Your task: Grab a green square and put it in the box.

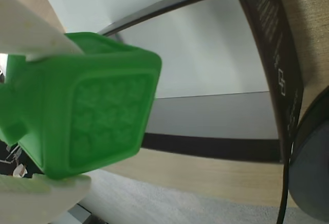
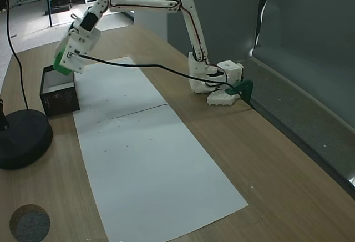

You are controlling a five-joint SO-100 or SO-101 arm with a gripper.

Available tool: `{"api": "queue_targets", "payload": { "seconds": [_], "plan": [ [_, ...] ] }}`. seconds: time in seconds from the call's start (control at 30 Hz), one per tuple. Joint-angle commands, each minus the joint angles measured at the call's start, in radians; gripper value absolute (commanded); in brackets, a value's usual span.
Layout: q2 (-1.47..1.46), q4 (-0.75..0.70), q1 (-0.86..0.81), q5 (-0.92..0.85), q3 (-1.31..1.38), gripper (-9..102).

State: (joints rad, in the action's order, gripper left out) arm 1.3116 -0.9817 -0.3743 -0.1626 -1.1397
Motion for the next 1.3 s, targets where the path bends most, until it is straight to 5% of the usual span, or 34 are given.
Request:
{"api": "queue_targets", "payload": {
  "seconds": [0.0,0.37,0.6,0.8,1.0,1.27],
  "plan": [
    [-0.017,0.06,-0.003,0.011,0.072,9],
    [-0.08,0.097,0.003,0.012,0.12,10],
    [-0.041,0.035,-0.005,0.071,0.127,39],
    [0.126,-0.17,0.026,0.098,0.199,27],
    [0.397,-0.387,0.058,0.101,0.233,0],
    [0.788,-0.727,0.11,0.109,0.219,0]
  ]
}}
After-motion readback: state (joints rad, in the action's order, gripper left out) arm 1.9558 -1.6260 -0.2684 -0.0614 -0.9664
